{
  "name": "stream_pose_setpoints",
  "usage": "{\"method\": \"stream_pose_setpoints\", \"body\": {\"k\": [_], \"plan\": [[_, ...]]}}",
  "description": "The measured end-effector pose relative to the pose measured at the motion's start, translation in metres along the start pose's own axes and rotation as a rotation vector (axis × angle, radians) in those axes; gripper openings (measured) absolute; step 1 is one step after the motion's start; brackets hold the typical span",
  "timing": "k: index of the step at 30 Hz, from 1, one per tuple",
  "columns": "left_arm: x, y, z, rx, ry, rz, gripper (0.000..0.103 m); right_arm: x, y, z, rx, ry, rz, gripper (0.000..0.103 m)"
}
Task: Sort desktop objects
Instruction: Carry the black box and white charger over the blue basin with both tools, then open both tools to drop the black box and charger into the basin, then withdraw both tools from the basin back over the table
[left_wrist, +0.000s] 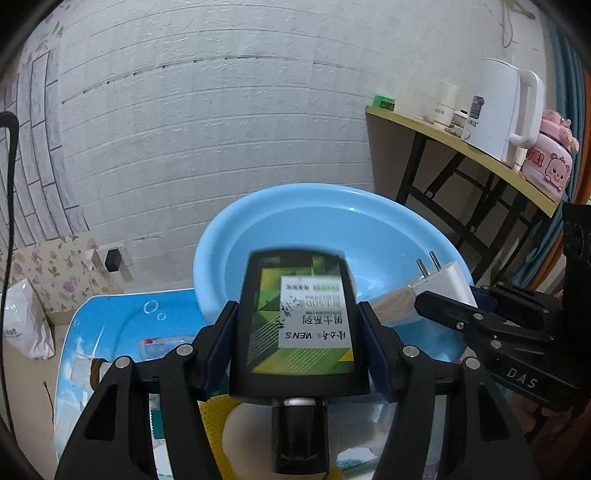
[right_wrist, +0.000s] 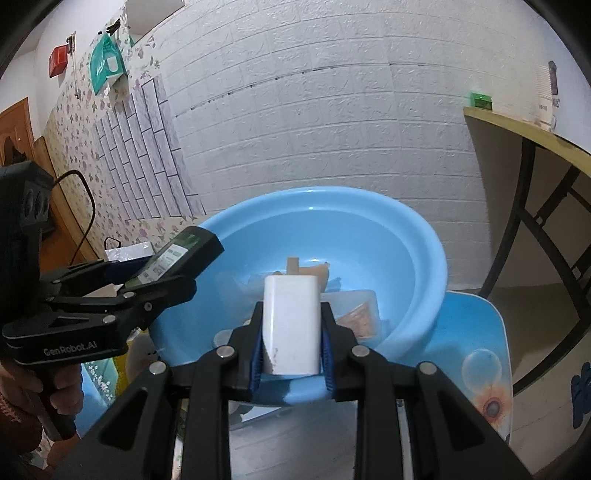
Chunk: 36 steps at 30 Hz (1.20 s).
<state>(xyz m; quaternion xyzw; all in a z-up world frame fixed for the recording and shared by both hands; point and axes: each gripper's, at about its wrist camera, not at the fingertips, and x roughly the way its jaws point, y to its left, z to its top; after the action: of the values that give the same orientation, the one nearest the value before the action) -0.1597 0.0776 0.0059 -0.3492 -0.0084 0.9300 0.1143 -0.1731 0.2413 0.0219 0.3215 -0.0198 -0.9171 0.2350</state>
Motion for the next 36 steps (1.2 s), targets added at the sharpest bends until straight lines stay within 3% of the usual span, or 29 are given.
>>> {"method": "stream_pose_setpoints", "body": {"k": [4,13,15,18,22,28,36], "plan": [[-0.007,-0.002,0.002,0.009,-0.037,0.030,0.081,0.000,-0.001,0.000,0.000,-0.001,-0.013,0.029],[-0.023,0.009,-0.006,-0.028,-0.039,0.043,0.081,-0.011,0.008,0.000,-0.010,0.014,-0.030,0.036],[-0.029,0.011,-0.009,-0.035,-0.043,0.049,0.081,-0.015,0.012,-0.001,-0.022,0.016,-0.031,0.053],[-0.039,0.013,-0.014,-0.044,-0.055,0.072,0.081,-0.024,0.021,-0.003,-0.045,0.017,-0.022,0.066],[-0.053,0.018,-0.022,-0.058,-0.067,0.101,0.089,-0.033,0.028,-0.010,-0.057,0.030,-0.037,0.066],[-0.073,0.027,-0.037,-0.074,-0.058,0.122,0.089,-0.048,0.032,-0.018,-0.033,0.039,-0.055,0.066],[-0.085,0.036,-0.066,-0.093,0.016,0.141,0.090,-0.058,0.041,-0.040,0.004,0.091,-0.074,0.066]]}}
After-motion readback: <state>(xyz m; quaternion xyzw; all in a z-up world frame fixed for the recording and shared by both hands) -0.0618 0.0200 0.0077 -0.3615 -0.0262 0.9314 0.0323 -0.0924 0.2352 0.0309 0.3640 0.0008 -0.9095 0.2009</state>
